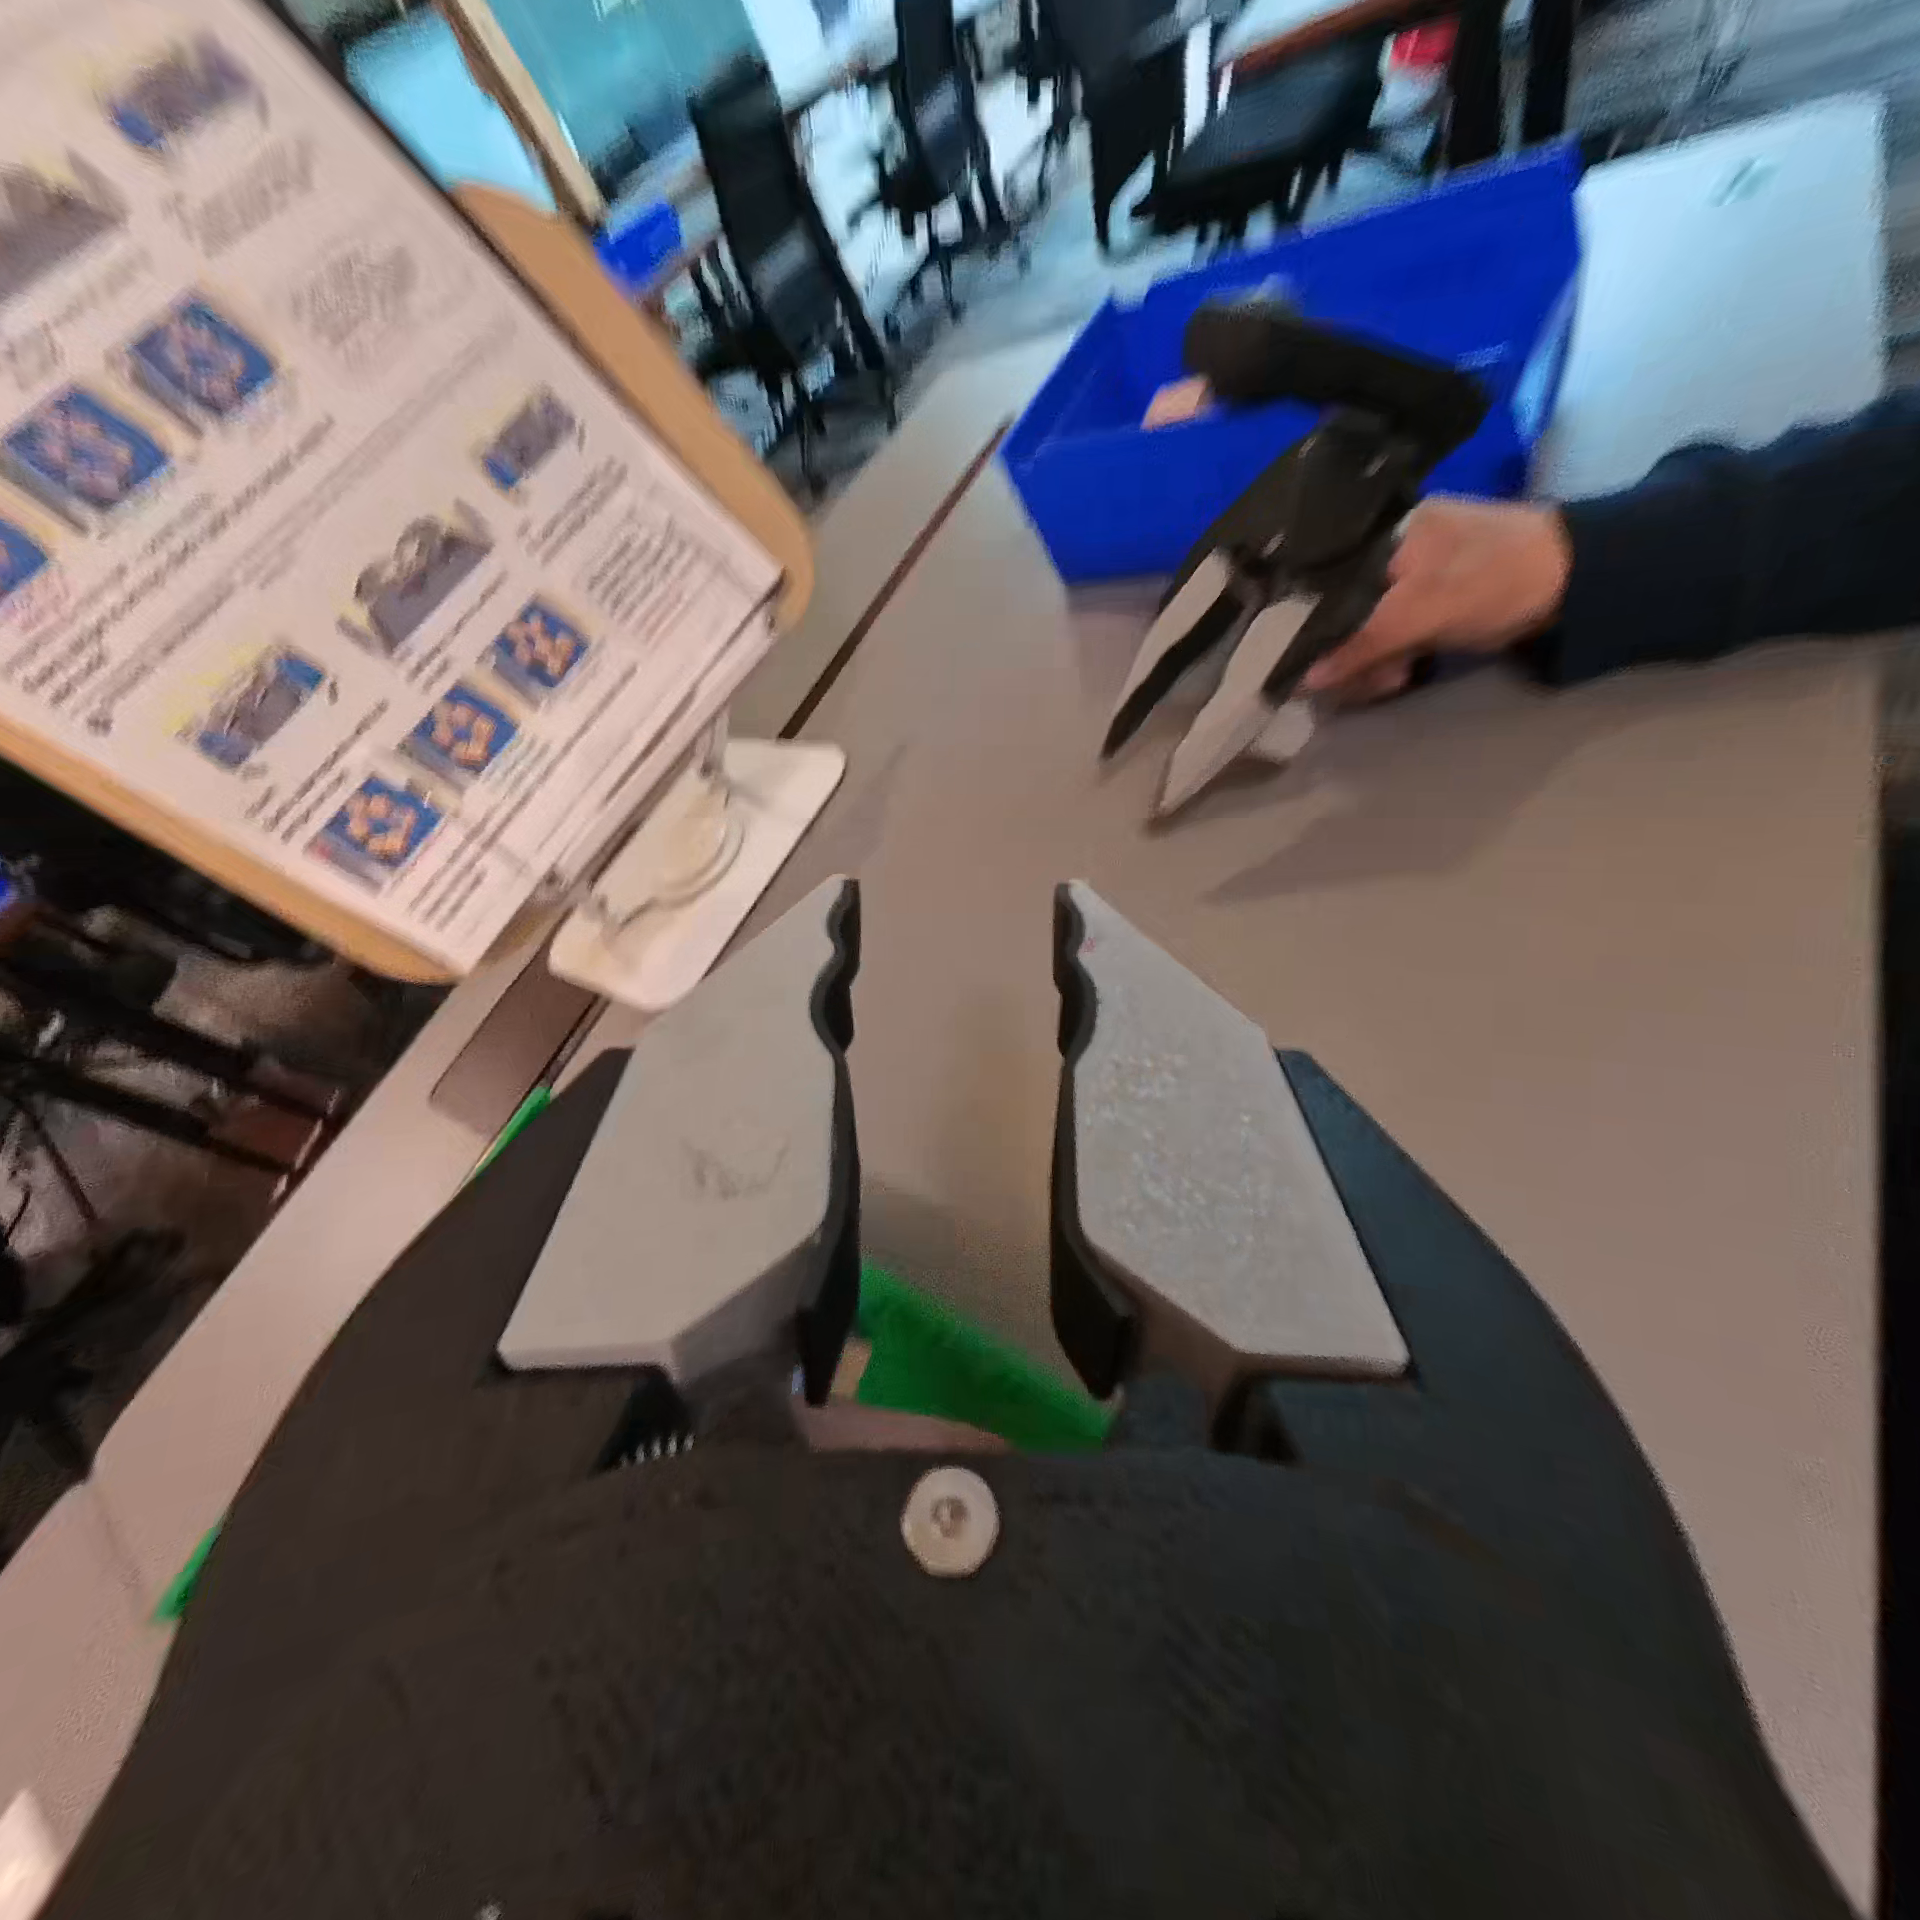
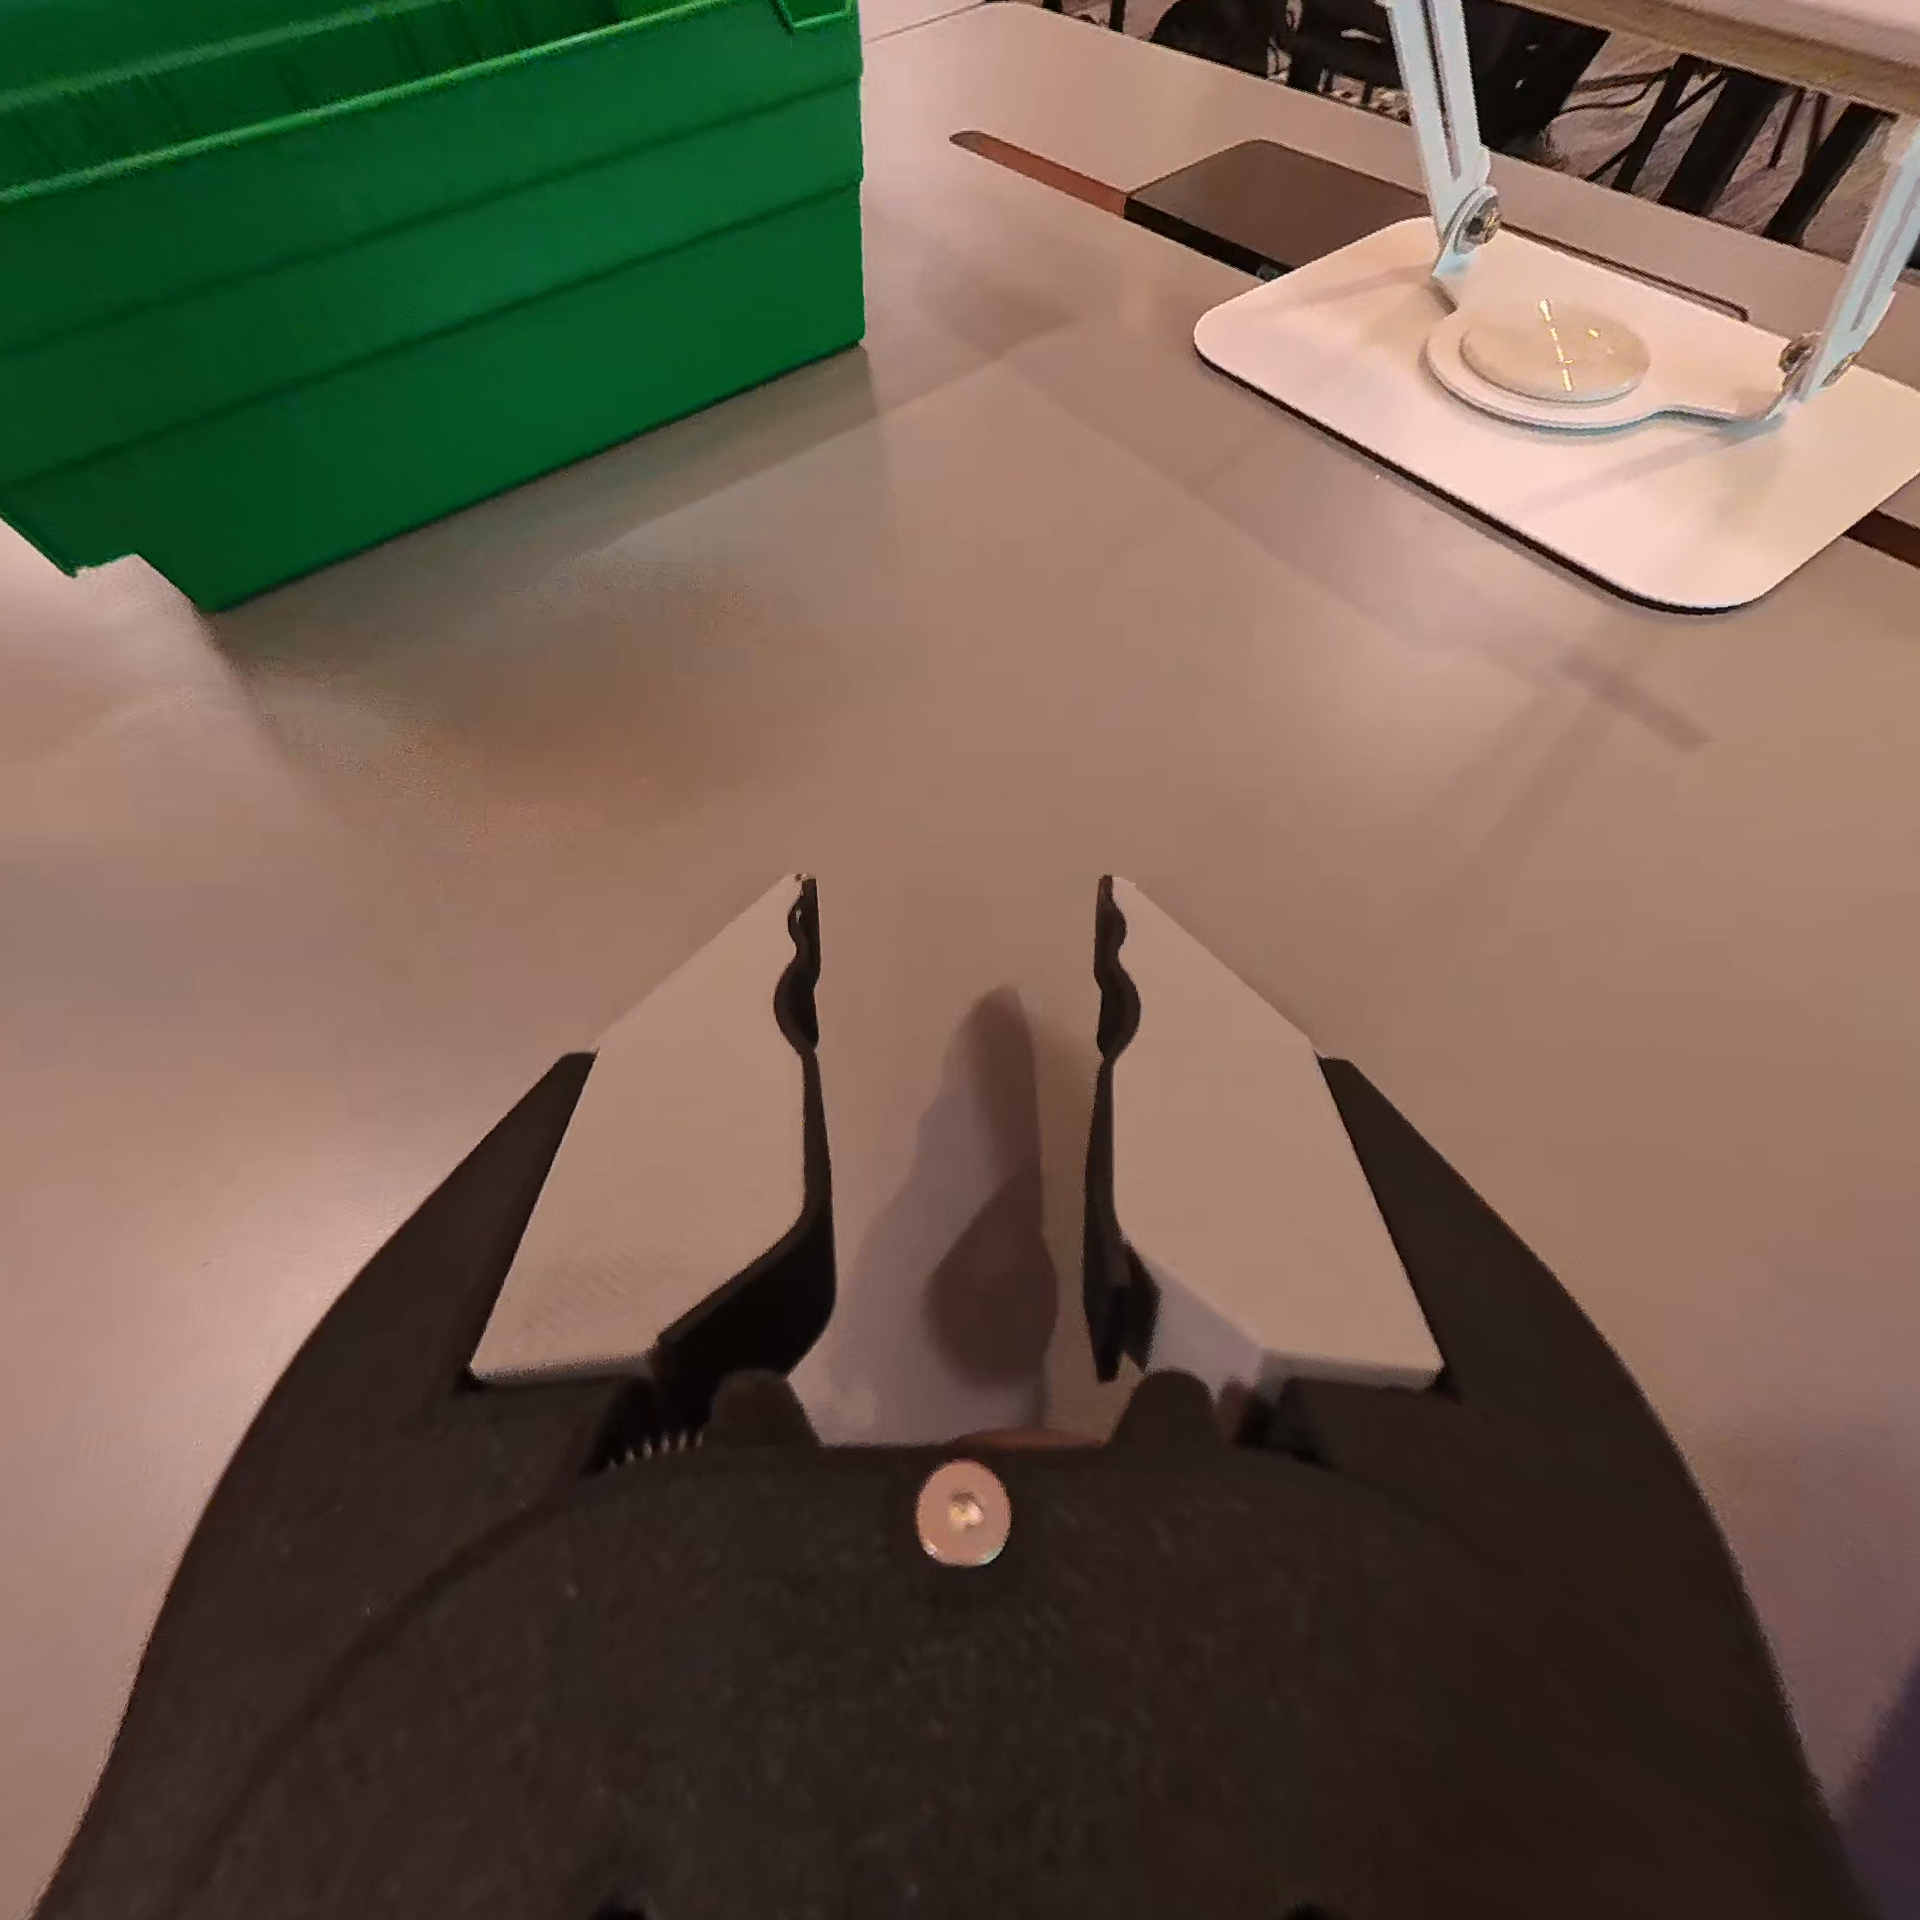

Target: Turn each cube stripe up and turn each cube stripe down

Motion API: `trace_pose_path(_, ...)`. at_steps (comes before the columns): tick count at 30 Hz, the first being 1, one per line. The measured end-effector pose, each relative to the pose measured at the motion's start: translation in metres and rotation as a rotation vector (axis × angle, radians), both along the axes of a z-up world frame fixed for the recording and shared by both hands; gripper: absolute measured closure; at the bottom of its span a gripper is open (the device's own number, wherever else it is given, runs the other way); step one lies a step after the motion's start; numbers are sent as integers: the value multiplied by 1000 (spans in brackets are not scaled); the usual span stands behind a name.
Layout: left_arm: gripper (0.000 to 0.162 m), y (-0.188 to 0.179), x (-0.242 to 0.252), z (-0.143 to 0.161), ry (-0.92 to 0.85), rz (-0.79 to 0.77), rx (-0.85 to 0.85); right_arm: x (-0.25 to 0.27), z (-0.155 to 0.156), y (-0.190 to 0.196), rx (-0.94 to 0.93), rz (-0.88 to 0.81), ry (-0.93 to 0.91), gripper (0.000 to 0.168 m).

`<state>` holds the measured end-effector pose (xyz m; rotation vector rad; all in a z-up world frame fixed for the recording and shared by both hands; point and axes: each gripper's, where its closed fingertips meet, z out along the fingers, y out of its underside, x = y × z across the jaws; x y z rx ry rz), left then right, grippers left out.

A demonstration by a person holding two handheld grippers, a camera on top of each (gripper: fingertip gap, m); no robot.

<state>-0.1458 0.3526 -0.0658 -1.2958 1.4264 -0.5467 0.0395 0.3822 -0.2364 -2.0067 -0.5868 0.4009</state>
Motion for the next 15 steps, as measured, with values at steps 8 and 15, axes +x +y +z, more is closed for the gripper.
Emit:
trace_pose_path(8, 121, 106, -47, -96, 395, 131, -185, -3, -5, -1, 13, 10, -22, 120)
trace_pose_path(15, 114, 143, -51, -111, 373, 140, -258, -6, -6, -3, -3, 25, -8, 120)
